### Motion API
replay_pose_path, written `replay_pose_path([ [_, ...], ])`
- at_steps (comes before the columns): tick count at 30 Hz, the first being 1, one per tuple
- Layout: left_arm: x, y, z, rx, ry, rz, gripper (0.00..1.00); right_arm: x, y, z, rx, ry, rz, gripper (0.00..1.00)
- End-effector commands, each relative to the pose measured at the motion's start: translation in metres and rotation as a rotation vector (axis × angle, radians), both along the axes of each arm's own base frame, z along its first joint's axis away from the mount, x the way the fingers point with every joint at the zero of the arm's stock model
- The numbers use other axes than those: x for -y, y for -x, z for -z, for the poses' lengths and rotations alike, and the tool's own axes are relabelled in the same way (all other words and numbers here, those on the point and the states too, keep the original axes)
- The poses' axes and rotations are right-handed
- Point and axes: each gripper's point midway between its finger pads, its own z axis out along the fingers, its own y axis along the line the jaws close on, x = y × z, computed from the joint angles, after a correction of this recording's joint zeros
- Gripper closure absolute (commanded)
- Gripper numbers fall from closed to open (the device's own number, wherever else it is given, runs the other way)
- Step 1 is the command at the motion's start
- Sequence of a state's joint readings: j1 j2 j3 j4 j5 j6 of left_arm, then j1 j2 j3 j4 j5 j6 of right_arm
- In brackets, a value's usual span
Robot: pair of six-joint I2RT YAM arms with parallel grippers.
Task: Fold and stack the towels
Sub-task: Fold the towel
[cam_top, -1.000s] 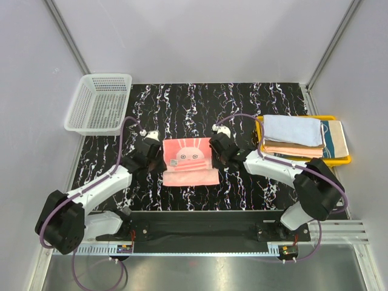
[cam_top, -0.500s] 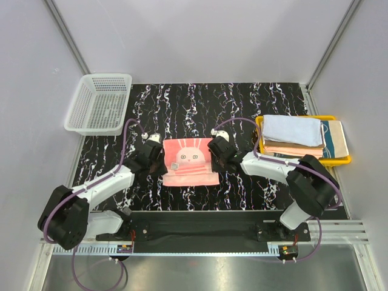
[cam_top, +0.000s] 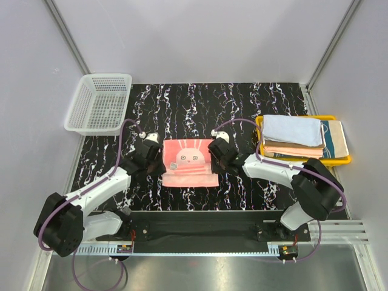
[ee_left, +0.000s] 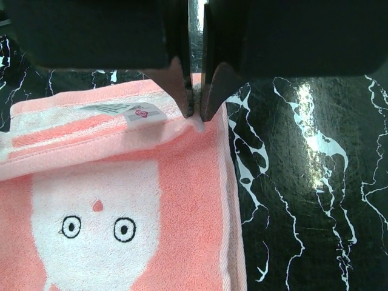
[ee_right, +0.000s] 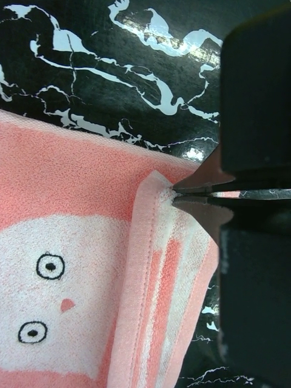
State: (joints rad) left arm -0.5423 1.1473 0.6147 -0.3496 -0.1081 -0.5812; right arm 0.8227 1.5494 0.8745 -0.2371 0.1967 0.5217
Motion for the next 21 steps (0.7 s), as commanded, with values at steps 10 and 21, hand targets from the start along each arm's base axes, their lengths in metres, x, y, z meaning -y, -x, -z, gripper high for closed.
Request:
replay_pose_path([
  [10, 0.004, 0.002, 0.006, 0.003, 0.018, 0.022, 0.8, 0.006, 0.012, 0.004, -0.002, -0.012, 0.01, 0.79],
  [21, 0.003, -0.011, -0.043, 0.097, 0.018, 0.024, 0.67, 0.01, 0.0, -0.039, 0.088, -0.025, 0.039, 0.56],
])
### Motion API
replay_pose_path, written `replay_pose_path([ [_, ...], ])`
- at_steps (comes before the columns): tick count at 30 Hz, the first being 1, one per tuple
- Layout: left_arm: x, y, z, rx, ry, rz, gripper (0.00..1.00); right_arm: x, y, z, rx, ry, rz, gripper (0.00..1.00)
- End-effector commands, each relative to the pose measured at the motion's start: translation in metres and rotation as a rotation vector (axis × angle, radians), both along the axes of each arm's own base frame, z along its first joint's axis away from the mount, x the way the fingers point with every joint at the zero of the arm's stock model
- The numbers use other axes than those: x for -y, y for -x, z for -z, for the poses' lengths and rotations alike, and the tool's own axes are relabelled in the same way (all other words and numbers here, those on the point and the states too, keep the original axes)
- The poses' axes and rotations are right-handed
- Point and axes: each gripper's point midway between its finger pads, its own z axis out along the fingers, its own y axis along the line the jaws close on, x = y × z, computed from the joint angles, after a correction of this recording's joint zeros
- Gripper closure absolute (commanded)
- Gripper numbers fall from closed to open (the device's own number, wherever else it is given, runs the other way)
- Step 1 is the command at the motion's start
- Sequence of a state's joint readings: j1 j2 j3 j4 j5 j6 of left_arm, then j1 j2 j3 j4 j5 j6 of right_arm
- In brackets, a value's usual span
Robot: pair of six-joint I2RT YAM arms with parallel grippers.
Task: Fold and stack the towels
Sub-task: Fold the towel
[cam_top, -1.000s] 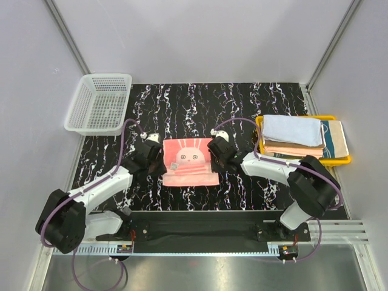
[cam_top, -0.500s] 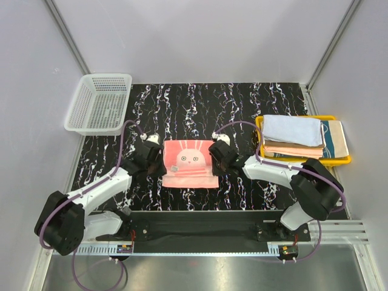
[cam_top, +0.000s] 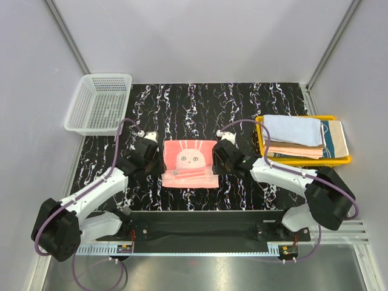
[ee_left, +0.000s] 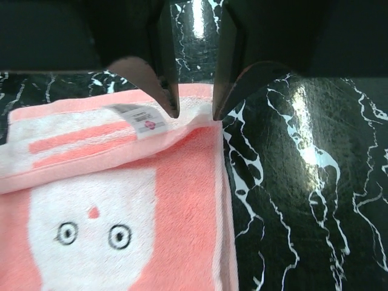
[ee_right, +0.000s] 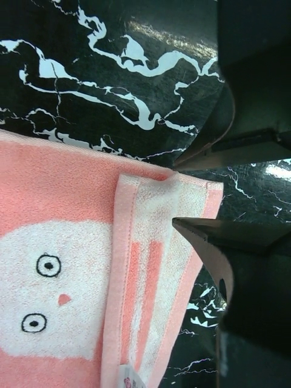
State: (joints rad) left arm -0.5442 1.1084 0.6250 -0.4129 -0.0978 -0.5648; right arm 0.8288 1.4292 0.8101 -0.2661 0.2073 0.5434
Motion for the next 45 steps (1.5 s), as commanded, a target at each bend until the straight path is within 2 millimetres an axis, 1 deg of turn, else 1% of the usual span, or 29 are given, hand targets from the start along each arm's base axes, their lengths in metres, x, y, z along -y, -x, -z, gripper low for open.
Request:
replay_pose_path([
  [1, 0.008, -0.023, -0.04, 0.117, 0.029, 0.003, 0.67, -0.004, -0.017, -0.02, 0.066, 0.022, 0.027, 0.56],
  [2, 0.01, -0.026, -0.035, 0.099, 0.015, 0.011, 0.67, -0.005, -0.021, -0.019, 0.067, 0.038, 0.028, 0.56],
  [3, 0.014, -0.032, -0.042, 0.111, 0.019, 0.014, 0.67, -0.011, -0.027, -0.023, 0.077, 0.039, 0.022, 0.56],
  [4, 0.016, -0.038, -0.041, 0.114, 0.016, 0.014, 0.67, -0.013, -0.03, -0.011, 0.059, 0.07, 0.017, 0.56],
  [5, 0.017, -0.041, -0.039, 0.111, 0.007, 0.015, 0.67, -0.016, -0.034, -0.008, 0.058, 0.079, 0.018, 0.56],
  [6, 0.02, -0.047, -0.031, 0.085, -0.013, 0.019, 0.67, -0.021, -0.041, -0.011, 0.071, 0.083, 0.018, 0.56],
  [7, 0.021, -0.05, -0.028, 0.079, -0.027, 0.018, 0.67, -0.022, -0.044, -0.002, 0.058, 0.112, 0.02, 0.57],
  [8, 0.022, -0.054, -0.026, 0.074, -0.034, 0.018, 0.68, -0.022, -0.048, -0.001, 0.067, 0.128, 0.026, 0.57],
  [9, 0.024, -0.057, -0.018, 0.052, -0.045, 0.02, 0.68, -0.027, -0.054, -0.005, 0.08, 0.126, 0.027, 0.57],
  [10, 0.026, -0.058, -0.017, 0.049, -0.046, 0.026, 0.69, -0.027, -0.057, -0.001, 0.08, 0.142, 0.031, 0.57],
  [12, 0.027, -0.058, -0.012, 0.04, -0.046, 0.028, 0.69, -0.029, -0.063, -0.005, 0.094, 0.147, 0.033, 0.57],
  [15, 0.03, -0.057, -0.004, 0.019, -0.043, 0.052, 0.69, -0.029, -0.066, -0.001, 0.097, 0.173, 0.027, 0.56],
  [17, 0.033, -0.053, 0.002, -0.004, -0.038, 0.068, 0.71, -0.03, -0.064, 0.006, 0.082, 0.179, 0.016, 0.58],
  [20, 0.034, -0.048, 0.004, -0.015, -0.026, 0.083, 0.71, -0.032, -0.058, 0.013, 0.048, 0.164, 0.002, 0.6],
  [25, 0.039, -0.038, 0.008, -0.041, 0.0, 0.124, 0.72, -0.03, -0.044, 0.024, 0.005, 0.156, -0.025, 0.62],
  [27, 0.038, -0.034, 0.01, -0.044, -0.003, 0.129, 0.72, -0.028, -0.041, 0.027, -0.008, 0.153, -0.025, 0.62],
  [29, 0.042, -0.027, 0.013, -0.069, 0.017, 0.157, 0.72, -0.028, -0.038, 0.024, -0.008, 0.138, -0.025, 0.62],
  [32, 0.041, -0.021, 0.017, -0.083, 0.024, 0.163, 0.72, -0.025, -0.033, 0.021, -0.014, 0.134, -0.028, 0.63],
  [36, 0.041, -0.016, 0.014, -0.079, 0.039, 0.163, 0.72, -0.024, -0.028, 0.012, -0.014, 0.108, -0.035, 0.64],
  [38, 0.041, -0.014, 0.009, -0.07, 0.047, 0.162, 0.72, -0.024, -0.023, 0.009, -0.024, 0.094, -0.038, 0.65],
  [40, 0.04, -0.013, 0.004, -0.06, 0.052, 0.163, 0.72, -0.023, -0.02, 0.003, -0.021, 0.076, -0.044, 0.65],
  [45, 0.039, -0.009, 0.004, -0.065, 0.057, 0.17, 0.72, -0.022, -0.008, -0.003, -0.044, 0.038, -0.058, 0.66],
])
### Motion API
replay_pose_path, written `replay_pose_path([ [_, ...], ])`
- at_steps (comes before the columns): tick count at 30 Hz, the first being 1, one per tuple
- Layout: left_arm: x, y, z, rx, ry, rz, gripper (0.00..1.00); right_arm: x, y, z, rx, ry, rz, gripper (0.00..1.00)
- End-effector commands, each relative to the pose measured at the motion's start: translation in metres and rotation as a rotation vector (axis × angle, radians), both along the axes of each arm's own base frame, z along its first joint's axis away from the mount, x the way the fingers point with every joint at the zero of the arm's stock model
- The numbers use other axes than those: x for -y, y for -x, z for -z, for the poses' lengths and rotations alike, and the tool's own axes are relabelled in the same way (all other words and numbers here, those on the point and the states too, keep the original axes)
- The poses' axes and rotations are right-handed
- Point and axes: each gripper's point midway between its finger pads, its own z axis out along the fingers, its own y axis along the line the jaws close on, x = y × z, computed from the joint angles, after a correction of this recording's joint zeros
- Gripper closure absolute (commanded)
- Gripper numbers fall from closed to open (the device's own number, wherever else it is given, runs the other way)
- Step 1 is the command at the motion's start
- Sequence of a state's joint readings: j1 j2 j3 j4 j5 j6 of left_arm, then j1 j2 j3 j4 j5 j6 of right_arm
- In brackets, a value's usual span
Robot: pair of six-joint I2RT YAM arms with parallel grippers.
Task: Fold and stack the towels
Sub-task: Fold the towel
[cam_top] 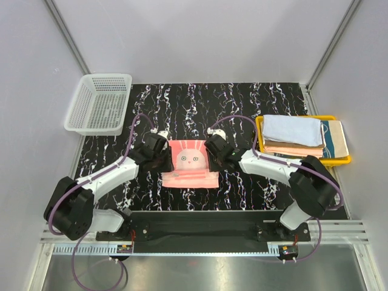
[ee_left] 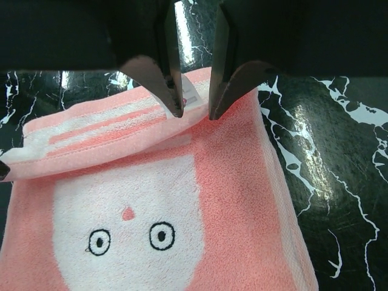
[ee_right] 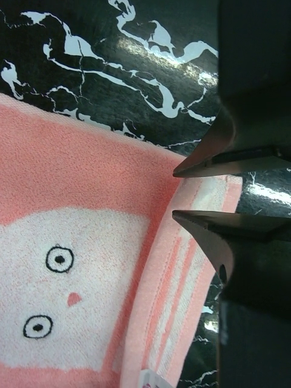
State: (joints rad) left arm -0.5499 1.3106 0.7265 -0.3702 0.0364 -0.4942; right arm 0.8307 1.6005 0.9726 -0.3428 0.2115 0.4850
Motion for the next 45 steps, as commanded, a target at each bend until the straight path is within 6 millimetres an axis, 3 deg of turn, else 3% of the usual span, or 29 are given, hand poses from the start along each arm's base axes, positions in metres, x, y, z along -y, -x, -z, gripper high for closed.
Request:
replay_pose_path([
  [1, 0.006, 0.004, -0.008, 0.016, 0.04, 0.028, 0.72, -0.006, 0.013, -0.013, -0.014, -0.064, -0.02, 0.66],
  [10, 0.004, 0.019, -0.008, 0.003, 0.066, 0.033, 0.72, 0.002, 0.031, -0.018, -0.03, -0.097, -0.012, 0.67],
  [21, 0.0, 0.022, -0.026, 0.034, 0.089, 0.009, 0.71, 0.008, 0.033, -0.037, 0.011, -0.121, 0.006, 0.65],
  [24, -0.004, 0.009, -0.034, 0.067, 0.061, -0.039, 0.7, 0.009, 0.021, -0.042, 0.052, -0.083, 0.02, 0.62],
  [25, -0.008, -0.006, -0.046, 0.118, 0.036, -0.082, 0.69, 0.01, 0.015, -0.045, 0.064, -0.07, 0.028, 0.62],
  [26, -0.011, -0.014, -0.045, 0.121, 0.012, -0.104, 0.68, 0.006, 0.004, -0.056, 0.095, -0.072, 0.022, 0.62],
  [28, -0.017, -0.043, -0.062, 0.181, 0.01, -0.166, 0.67, 0.003, -0.012, -0.055, 0.098, -0.065, 0.026, 0.6],
  [29, -0.02, -0.054, -0.055, 0.168, -0.011, -0.187, 0.67, 0.006, -0.031, -0.065, 0.121, -0.081, 0.05, 0.61],
  [31, -0.029, -0.084, -0.063, 0.196, -0.007, -0.237, 0.67, 0.008, -0.048, -0.059, 0.104, -0.077, 0.051, 0.61],
  [32, -0.032, -0.094, -0.062, 0.201, -0.012, -0.249, 0.67, 0.013, -0.067, -0.068, 0.129, -0.099, 0.081, 0.61],
  [33, -0.036, -0.104, -0.046, 0.168, -0.043, -0.261, 0.67, 0.012, -0.074, -0.06, 0.114, -0.099, 0.081, 0.6],
  [34, -0.041, -0.119, -0.052, 0.177, -0.029, -0.278, 0.67, 0.015, -0.082, -0.057, 0.11, -0.094, 0.084, 0.6],
  [35, -0.042, -0.126, -0.048, 0.163, -0.022, -0.283, 0.67, 0.018, -0.095, -0.062, 0.115, -0.098, 0.103, 0.6],
  [36, -0.041, -0.132, -0.032, 0.123, -0.029, -0.284, 0.67, 0.019, -0.101, -0.051, 0.094, -0.083, 0.108, 0.61],
  [39, -0.034, -0.152, -0.03, 0.134, 0.001, -0.263, 0.68, 0.018, -0.118, -0.044, 0.086, -0.086, 0.106, 0.59],
  [40, -0.032, -0.153, -0.026, 0.126, 0.004, -0.258, 0.68, 0.015, -0.124, -0.046, 0.096, -0.092, 0.102, 0.59],
  [45, -0.027, -0.162, -0.016, 0.115, 0.013, -0.253, 0.68, 0.012, -0.138, -0.022, 0.056, -0.052, 0.106, 0.6],
])
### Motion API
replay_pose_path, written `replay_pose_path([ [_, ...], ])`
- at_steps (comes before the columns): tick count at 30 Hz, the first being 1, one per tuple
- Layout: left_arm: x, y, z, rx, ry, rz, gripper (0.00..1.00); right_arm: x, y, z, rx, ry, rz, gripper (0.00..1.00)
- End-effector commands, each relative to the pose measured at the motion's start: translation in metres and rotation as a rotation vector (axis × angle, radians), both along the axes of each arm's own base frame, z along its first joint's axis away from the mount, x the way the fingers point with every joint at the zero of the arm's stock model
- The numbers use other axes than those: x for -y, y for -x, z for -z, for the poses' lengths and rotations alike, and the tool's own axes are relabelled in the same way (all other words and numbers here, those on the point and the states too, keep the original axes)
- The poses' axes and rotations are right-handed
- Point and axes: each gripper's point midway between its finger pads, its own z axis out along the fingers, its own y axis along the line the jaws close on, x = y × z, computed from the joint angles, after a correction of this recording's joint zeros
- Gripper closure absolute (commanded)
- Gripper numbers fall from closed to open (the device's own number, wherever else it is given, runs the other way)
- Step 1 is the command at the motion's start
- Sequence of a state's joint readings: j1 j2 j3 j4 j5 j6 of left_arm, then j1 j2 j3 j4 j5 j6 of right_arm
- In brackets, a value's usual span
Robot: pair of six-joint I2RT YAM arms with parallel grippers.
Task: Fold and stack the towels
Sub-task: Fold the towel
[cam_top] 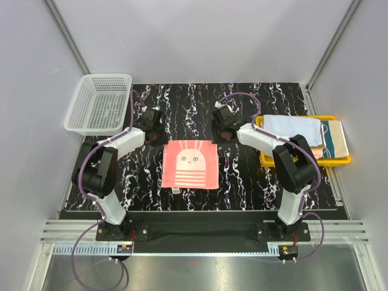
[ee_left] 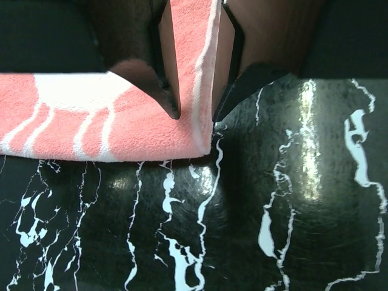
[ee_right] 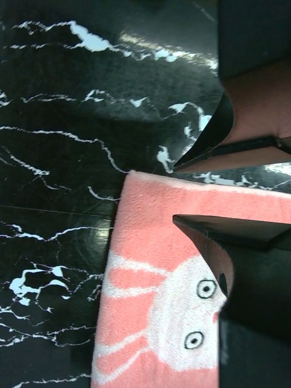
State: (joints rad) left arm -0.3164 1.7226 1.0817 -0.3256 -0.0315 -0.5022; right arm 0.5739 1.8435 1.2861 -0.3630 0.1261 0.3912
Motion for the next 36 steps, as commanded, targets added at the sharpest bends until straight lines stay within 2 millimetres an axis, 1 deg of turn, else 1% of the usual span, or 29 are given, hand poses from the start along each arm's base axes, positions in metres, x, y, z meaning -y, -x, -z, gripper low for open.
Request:
replay_pose_path([
  [1, 0.015, -0.028, -0.026, 0.111, 0.049, 0.028, 0.68, -0.01, -0.022, -0.011, 0.041, -0.004, -0.023, 0.6],
  [2, 0.015, -0.03, -0.022, 0.104, 0.047, 0.028, 0.67, -0.009, -0.025, -0.003, 0.03, 0.007, -0.02, 0.6],
  [4, 0.015, -0.033, -0.021, 0.097, 0.038, 0.035, 0.66, -0.008, -0.029, 0.001, 0.024, 0.012, -0.015, 0.59],
  [5, 0.014, -0.032, -0.014, 0.076, 0.028, 0.035, 0.67, -0.008, -0.03, 0.008, 0.011, 0.02, -0.013, 0.59],
  [6, 0.013, -0.036, -0.015, 0.083, 0.021, 0.031, 0.67, -0.008, -0.031, 0.01, 0.01, 0.023, -0.016, 0.59],
  [7, 0.011, -0.037, -0.012, 0.076, 0.019, 0.026, 0.67, -0.009, -0.033, 0.011, 0.01, 0.024, -0.019, 0.59],
  [8, 0.011, -0.039, -0.011, 0.074, 0.023, 0.023, 0.67, -0.008, -0.035, 0.018, -0.004, 0.03, -0.016, 0.59],
  [10, 0.01, -0.043, -0.007, 0.069, 0.03, 0.014, 0.68, -0.007, -0.038, 0.021, -0.011, 0.038, -0.017, 0.59],
  [11, 0.01, -0.044, -0.006, 0.068, 0.029, 0.016, 0.69, -0.004, -0.039, 0.026, -0.019, 0.043, -0.011, 0.59],
  [12, 0.009, -0.046, -0.005, 0.065, 0.028, 0.013, 0.73, -0.003, -0.04, 0.029, -0.025, 0.041, -0.008, 0.59],
  [17, 0.008, -0.05, -0.006, 0.072, 0.032, 0.004, 0.74, 0.0, -0.048, 0.035, -0.03, 0.043, 0.002, 0.6],
  [19, 0.012, -0.053, -0.006, 0.07, 0.055, 0.018, 0.76, 0.001, -0.052, 0.037, -0.031, 0.04, 0.009, 0.6],
  [21, 0.012, -0.057, -0.007, 0.069, 0.063, 0.017, 0.77, 0.001, -0.053, 0.042, -0.04, 0.037, 0.01, 0.62],
  [22, 0.013, -0.057, -0.003, 0.06, 0.065, 0.02, 0.79, 0.0, -0.053, 0.044, -0.041, 0.035, 0.009, 0.63],
  [24, 0.014, -0.058, -0.004, 0.057, 0.072, 0.02, 0.79, 0.001, -0.052, 0.046, -0.047, 0.033, 0.011, 0.64],
  [25, 0.013, -0.059, -0.005, 0.061, 0.074, 0.018, 0.79, 0.0, -0.052, 0.046, -0.044, 0.03, 0.01, 0.64],
  [26, 0.014, -0.061, -0.012, 0.083, 0.08, 0.018, 0.73, 0.002, -0.052, 0.047, -0.042, 0.032, 0.014, 0.64],
  [27, 0.014, -0.06, -0.014, 0.089, 0.083, 0.017, 0.7, 0.002, -0.052, 0.046, -0.04, 0.03, 0.014, 0.63],
  [28, 0.014, -0.06, -0.018, 0.097, 0.088, 0.02, 0.67, 0.004, -0.052, 0.047, -0.038, 0.03, 0.017, 0.63],
  [29, 0.015, -0.06, -0.026, 0.113, 0.091, 0.023, 0.63, 0.003, -0.053, 0.045, -0.036, 0.025, 0.015, 0.63],
  [32, 0.015, -0.058, -0.038, 0.124, 0.097, 0.03, 0.59, 0.004, -0.054, 0.04, -0.027, 0.022, 0.021, 0.62],
  [33, 0.015, -0.056, -0.044, 0.137, 0.105, 0.035, 0.57, 0.004, -0.054, 0.039, -0.023, 0.019, 0.022, 0.62],
  [36, 0.014, -0.047, -0.046, 0.129, 0.105, 0.045, 0.57, 0.006, -0.056, 0.027, 0.006, 0.018, 0.025, 0.61],
])
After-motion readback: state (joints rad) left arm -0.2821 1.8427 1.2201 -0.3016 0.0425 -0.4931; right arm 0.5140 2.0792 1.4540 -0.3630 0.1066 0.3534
